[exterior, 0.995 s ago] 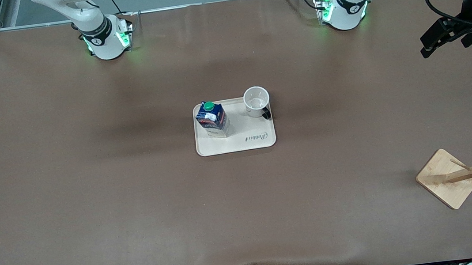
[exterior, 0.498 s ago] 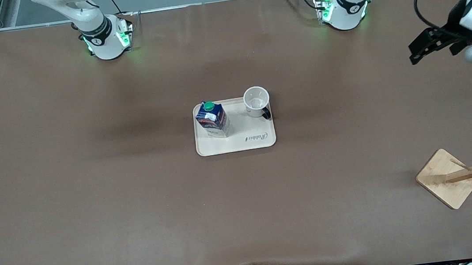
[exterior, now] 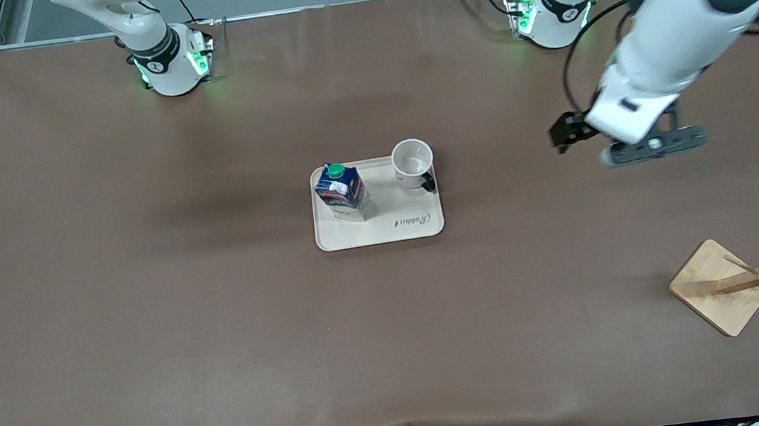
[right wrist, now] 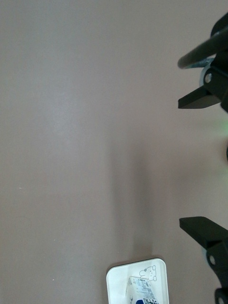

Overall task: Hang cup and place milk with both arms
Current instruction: 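Reach the left gripper toward the white mug on the tray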

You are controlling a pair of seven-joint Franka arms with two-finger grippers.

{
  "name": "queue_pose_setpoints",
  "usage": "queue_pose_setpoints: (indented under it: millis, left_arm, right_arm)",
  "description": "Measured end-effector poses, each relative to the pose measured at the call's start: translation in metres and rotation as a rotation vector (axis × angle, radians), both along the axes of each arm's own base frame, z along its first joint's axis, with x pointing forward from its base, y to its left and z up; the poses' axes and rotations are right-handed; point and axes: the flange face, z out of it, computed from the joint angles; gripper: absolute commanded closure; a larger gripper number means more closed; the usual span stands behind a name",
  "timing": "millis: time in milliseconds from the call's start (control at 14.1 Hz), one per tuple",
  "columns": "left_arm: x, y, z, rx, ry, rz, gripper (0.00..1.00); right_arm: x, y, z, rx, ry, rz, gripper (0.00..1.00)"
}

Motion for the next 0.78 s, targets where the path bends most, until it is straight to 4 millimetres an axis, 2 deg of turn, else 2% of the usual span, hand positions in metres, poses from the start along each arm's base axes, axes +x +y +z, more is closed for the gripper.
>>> queue_pose_setpoints:
  millis: [284, 569, 782]
  left_arm:
    - [-0.023, -0.046, -0.083, -0.026, -0.023, -0.023, 0.0]
    - [-0.057, -0.095, -0.157, -0.083, -0.063, 0.01, 0.0]
    - [-0.081, -0.131, -0.198, -0.075, -0.008, 0.042, 0.0]
  right_arm:
    - [0.005, 0.0, 0.018, -0.008, -0.068, 0.001, 0.0]
    - [0.013, 0.0, 0.018, -0.014, -0.111, 0.001, 0.0]
    - [0.014, 0.005, 0.018, -0.013, -0.111, 0.009, 0.0]
